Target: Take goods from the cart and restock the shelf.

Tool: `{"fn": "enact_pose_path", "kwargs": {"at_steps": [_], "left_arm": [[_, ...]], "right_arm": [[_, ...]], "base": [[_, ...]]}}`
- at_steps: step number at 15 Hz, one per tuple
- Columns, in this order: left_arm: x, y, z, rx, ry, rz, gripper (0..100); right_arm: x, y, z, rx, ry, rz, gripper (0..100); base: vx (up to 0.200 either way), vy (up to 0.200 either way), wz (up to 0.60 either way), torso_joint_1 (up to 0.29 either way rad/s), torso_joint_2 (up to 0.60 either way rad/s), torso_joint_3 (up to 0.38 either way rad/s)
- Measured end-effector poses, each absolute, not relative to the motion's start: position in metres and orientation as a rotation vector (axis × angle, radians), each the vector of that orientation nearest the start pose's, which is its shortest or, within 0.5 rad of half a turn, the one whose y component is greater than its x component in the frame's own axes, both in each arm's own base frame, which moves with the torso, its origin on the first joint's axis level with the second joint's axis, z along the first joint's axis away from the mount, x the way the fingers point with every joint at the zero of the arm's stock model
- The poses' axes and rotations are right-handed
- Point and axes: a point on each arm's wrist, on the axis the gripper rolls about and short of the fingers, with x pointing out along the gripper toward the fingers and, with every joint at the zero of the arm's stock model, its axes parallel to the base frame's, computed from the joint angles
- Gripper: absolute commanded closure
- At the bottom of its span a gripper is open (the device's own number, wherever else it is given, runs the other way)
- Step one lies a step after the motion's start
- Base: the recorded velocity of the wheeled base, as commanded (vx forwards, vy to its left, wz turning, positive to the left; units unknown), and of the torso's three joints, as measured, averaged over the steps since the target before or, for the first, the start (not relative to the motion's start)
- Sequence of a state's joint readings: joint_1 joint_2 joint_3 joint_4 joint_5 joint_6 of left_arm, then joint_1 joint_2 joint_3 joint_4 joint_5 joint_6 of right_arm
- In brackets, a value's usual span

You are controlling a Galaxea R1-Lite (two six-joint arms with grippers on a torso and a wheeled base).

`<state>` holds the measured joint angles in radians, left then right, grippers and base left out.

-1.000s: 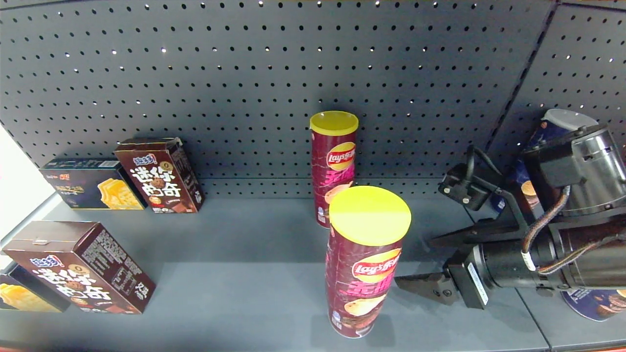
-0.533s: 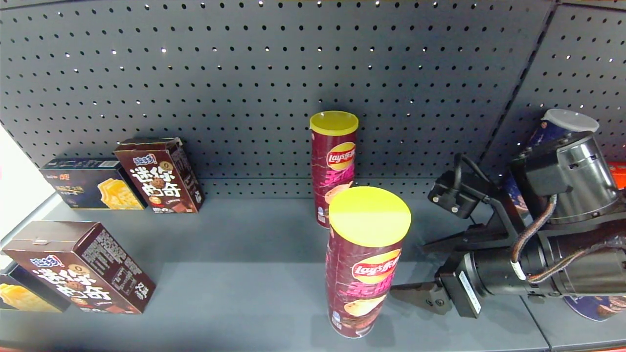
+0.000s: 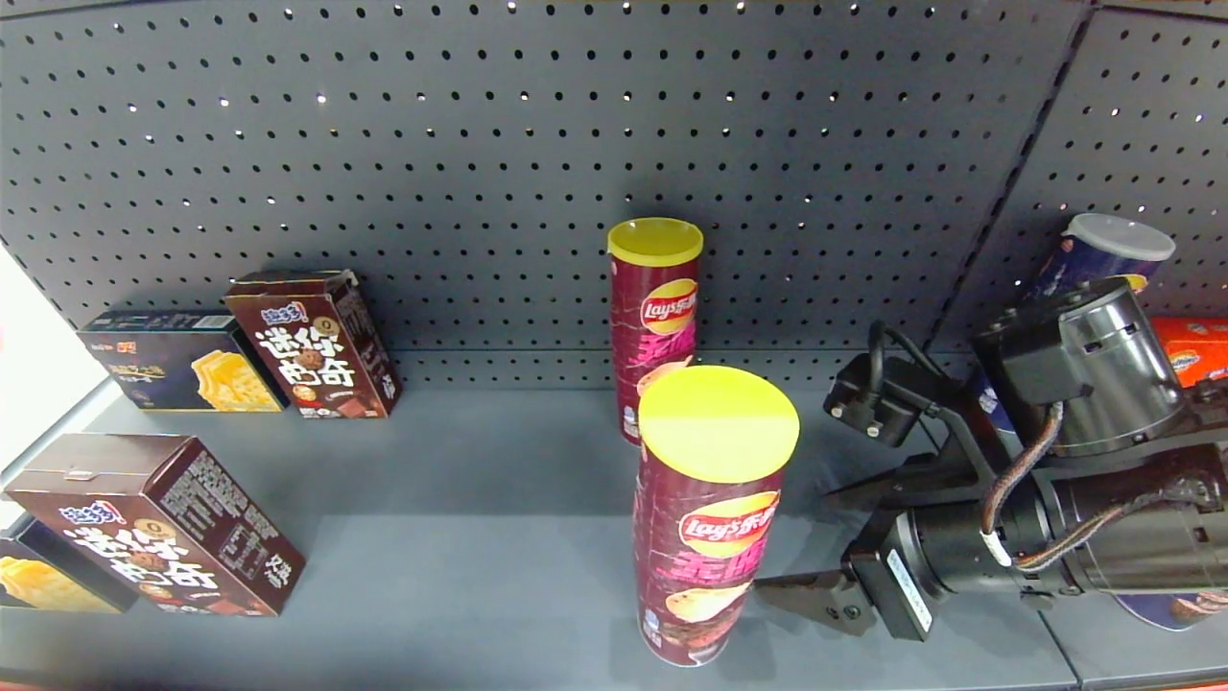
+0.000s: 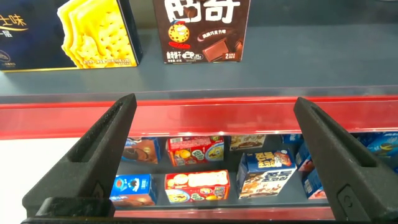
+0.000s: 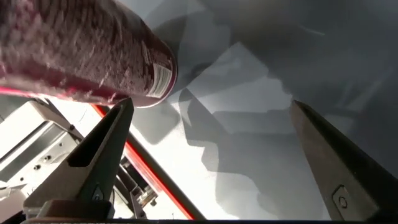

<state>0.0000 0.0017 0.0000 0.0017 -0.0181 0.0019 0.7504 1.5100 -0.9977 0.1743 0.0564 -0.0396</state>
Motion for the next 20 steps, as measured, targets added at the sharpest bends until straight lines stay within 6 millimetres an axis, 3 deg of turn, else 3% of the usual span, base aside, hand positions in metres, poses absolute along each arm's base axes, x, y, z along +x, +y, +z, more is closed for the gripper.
{"fn": "enact_pose_path", "kwargs": {"at_steps": [20], "left_arm": [[-0.023, 0.0, 0.076, 0.002, 0.003, -0.019, 0]], "right_arm": [[0.189, 0.187, 0.206, -0.29, 0.637, 0.814, 0]], "base": [[0.0, 0.0, 0.0, 0.0, 0.0, 0.0]]}}
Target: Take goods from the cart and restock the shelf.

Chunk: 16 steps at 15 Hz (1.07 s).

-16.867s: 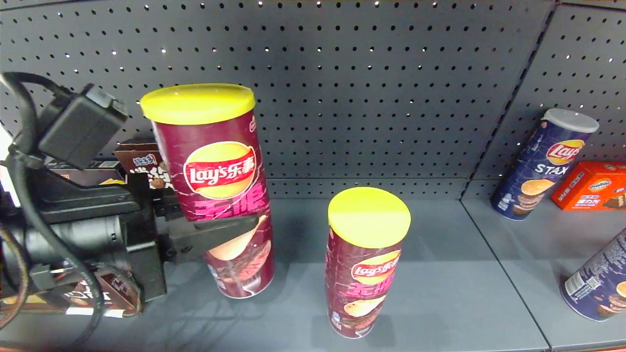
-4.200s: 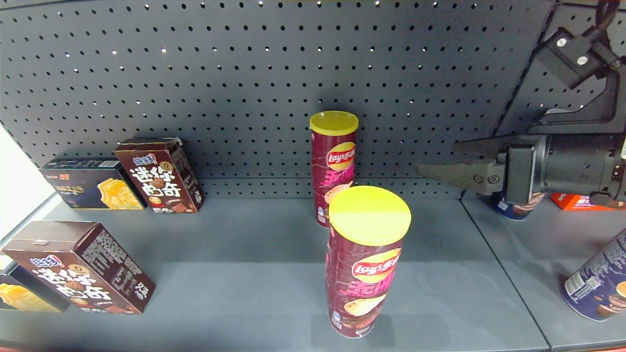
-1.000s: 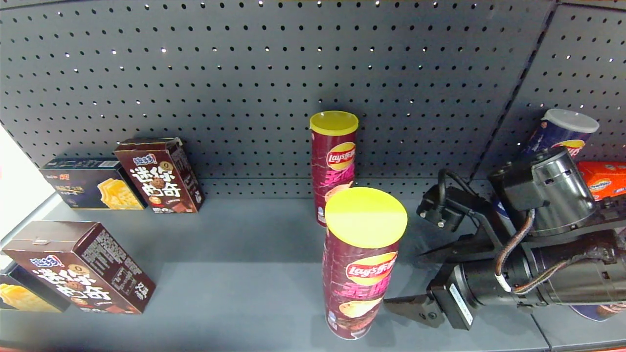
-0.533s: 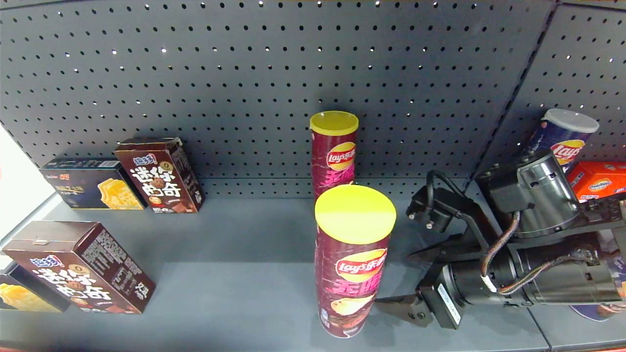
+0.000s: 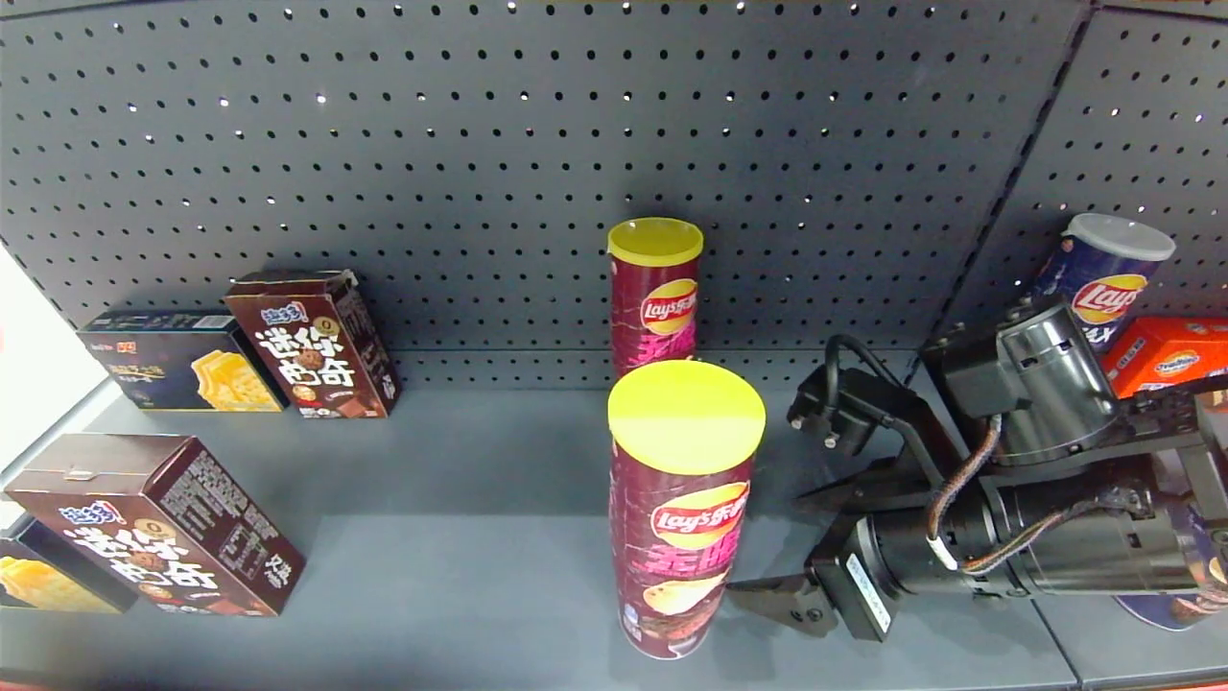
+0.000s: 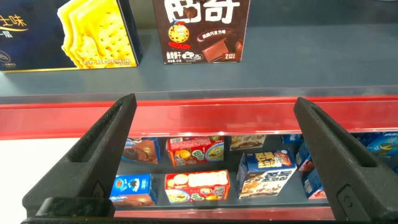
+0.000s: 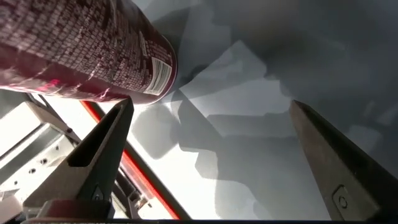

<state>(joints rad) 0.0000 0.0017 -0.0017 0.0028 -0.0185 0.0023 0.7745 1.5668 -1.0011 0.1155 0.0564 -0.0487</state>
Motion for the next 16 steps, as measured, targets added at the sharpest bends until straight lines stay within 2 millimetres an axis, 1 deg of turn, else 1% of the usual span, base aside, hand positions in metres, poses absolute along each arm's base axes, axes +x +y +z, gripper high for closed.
{"fn": "enact_pose_path", "kwargs": {"at_steps": [12, 14, 16], "left_arm": [[-0.023, 0.0, 0.076, 0.002, 0.003, -0.019, 0], [-0.023, 0.0, 0.076, 0.002, 0.003, -0.019, 0], [-0.023, 0.0, 0.076, 0.002, 0.003, -0.02, 0]], "right_arm": [[0.191, 0.191, 0.203, -0.294, 0.639, 0.819, 0], [0.191, 0.189, 0.205, -0.289, 0.632, 0.812, 0], [0.19, 0.18, 0.214, -0.268, 0.6, 0.789, 0]], "base": [[0.0, 0.0, 0.0, 0.0, 0.0, 0.0], [0.0, 0.0, 0.0, 0.0, 0.0, 0.0], [0.0, 0.0, 0.0, 0.0, 0.0, 0.0]]}}
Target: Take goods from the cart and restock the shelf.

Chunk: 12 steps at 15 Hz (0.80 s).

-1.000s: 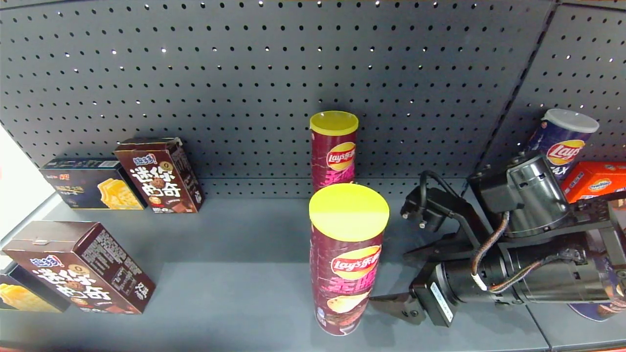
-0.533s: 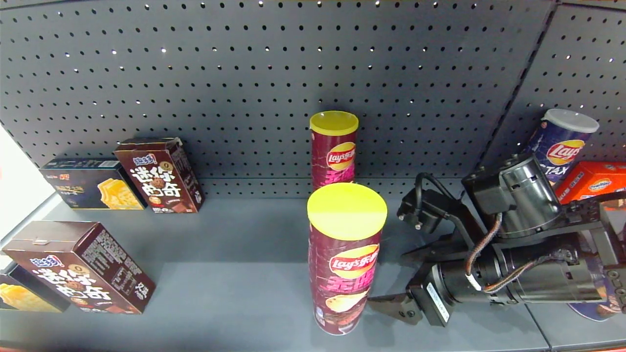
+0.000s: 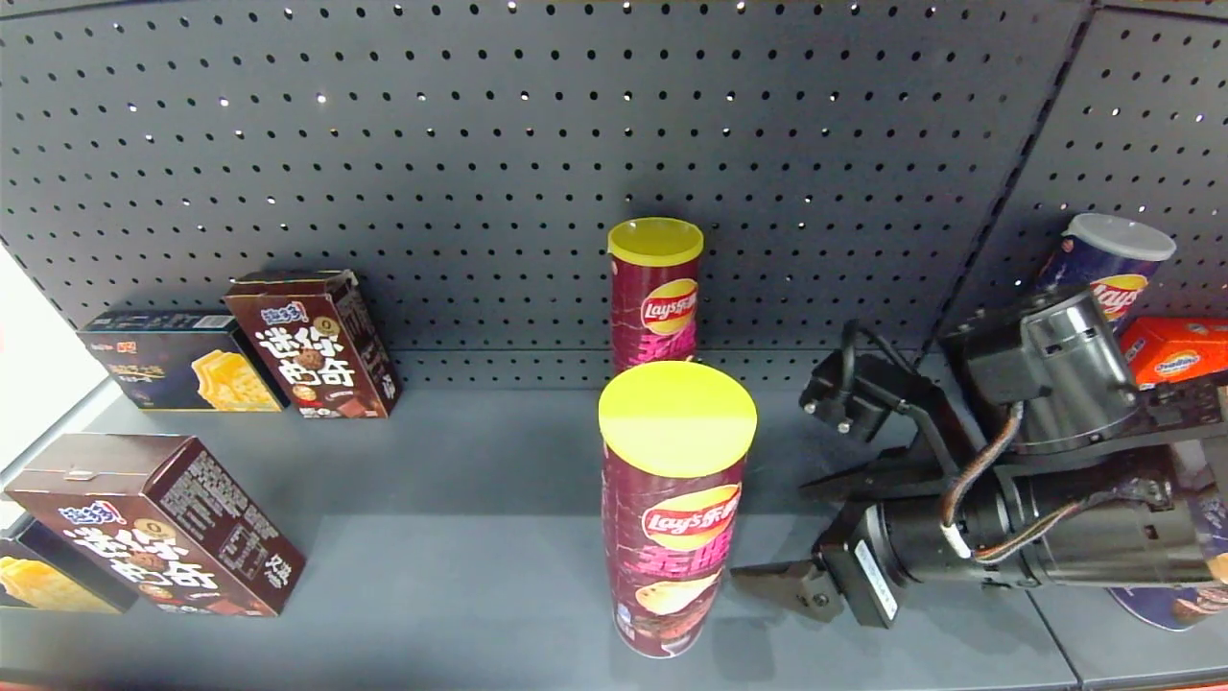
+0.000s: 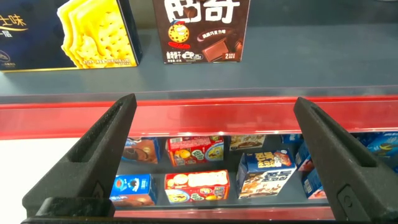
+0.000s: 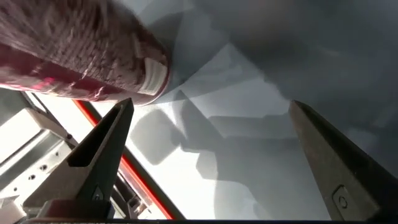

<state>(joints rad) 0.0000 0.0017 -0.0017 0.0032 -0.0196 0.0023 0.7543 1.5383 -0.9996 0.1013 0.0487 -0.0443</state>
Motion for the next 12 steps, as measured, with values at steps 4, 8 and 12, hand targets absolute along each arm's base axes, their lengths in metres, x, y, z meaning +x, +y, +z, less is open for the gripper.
{"fn": "enact_pose_path", "kwargs": {"at_steps": [4, 8, 12], "left_arm": [[-0.023, 0.0, 0.076, 0.003, 0.003, -0.02, 0], [-0.023, 0.0, 0.076, 0.003, 0.003, -0.021, 0], [-0.023, 0.0, 0.076, 0.003, 0.003, -0.021, 0]], "right_arm": [[0.18, 0.15, 0.249, -0.193, 0.433, 0.709, 0], [0.16, 0.133, 0.289, -0.11, 0.17, 0.647, 0], [0.132, 0.117, 0.3, -0.08, 0.087, 0.601, 0]], "base": [[0.0, 0.0, 0.0, 0.0, 0.0, 0.0], [0.0, 0.0, 0.0, 0.0, 0.0, 0.0], [0.0, 0.0, 0.0, 0.0, 0.0, 0.0]]}}
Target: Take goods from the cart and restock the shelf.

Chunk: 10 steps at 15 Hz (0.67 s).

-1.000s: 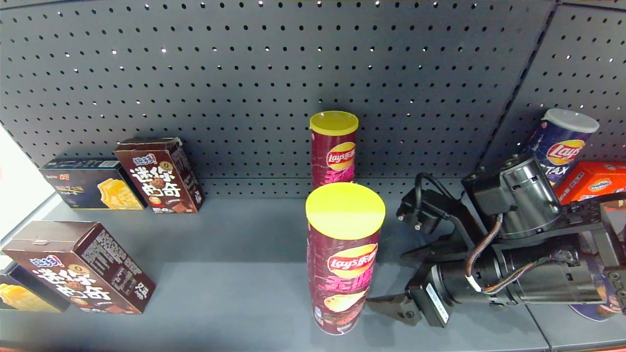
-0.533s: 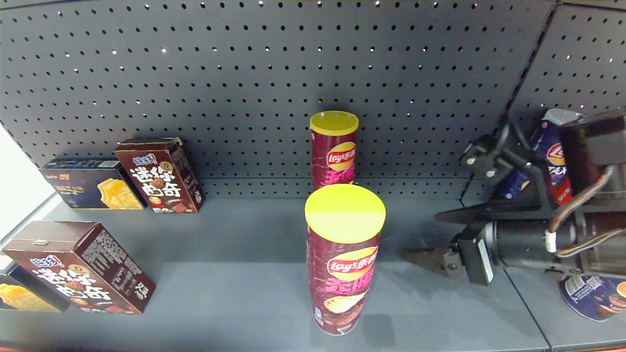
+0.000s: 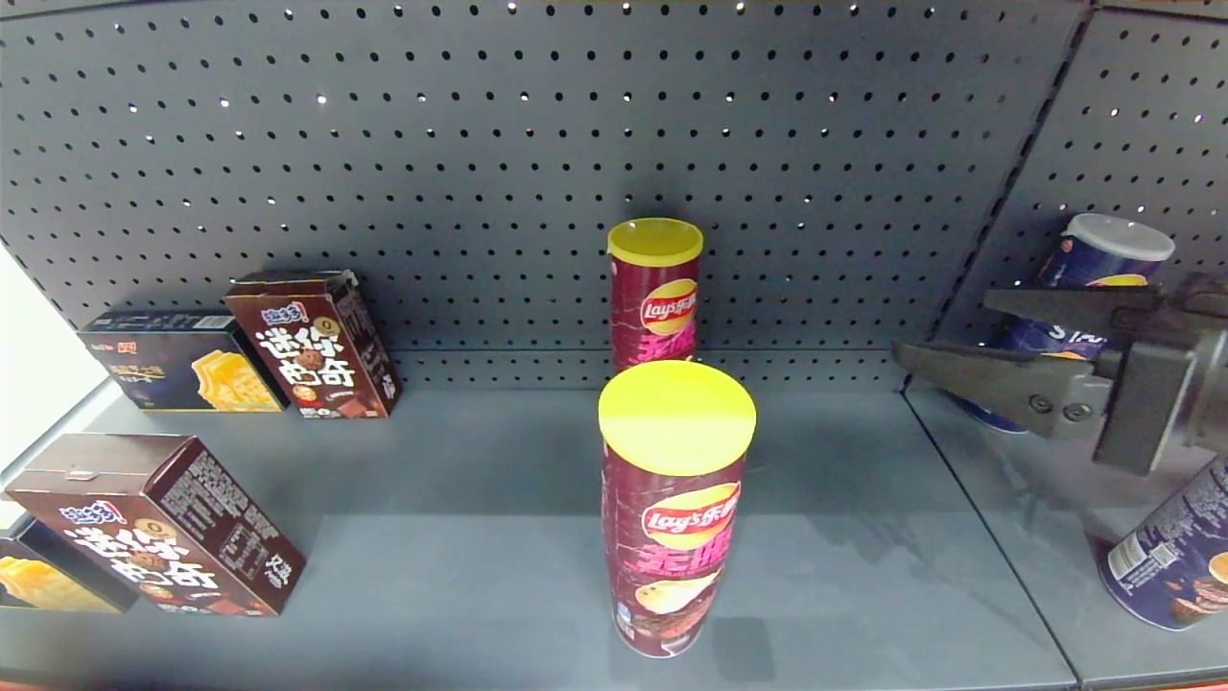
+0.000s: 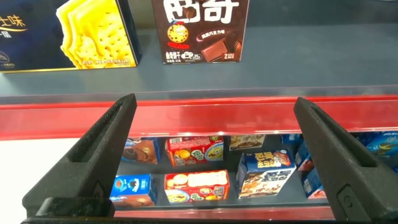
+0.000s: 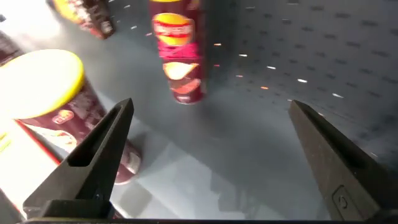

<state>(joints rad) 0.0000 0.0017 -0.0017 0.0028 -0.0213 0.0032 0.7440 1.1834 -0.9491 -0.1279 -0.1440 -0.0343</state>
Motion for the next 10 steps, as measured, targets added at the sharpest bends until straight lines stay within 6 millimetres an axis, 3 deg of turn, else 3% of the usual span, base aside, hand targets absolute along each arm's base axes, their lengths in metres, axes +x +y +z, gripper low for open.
{"fn": "enact_pose_path", "kwargs": {"at_steps": [10], "left_arm": [[-0.023, 0.0, 0.076, 0.003, 0.003, -0.021, 0]], "right_arm": [[0.065, 0.052, 0.303, 0.0, -0.084, 0.488, 0]], "base": [[0.0, 0.0, 0.0, 0.0, 0.0, 0.0]]}}
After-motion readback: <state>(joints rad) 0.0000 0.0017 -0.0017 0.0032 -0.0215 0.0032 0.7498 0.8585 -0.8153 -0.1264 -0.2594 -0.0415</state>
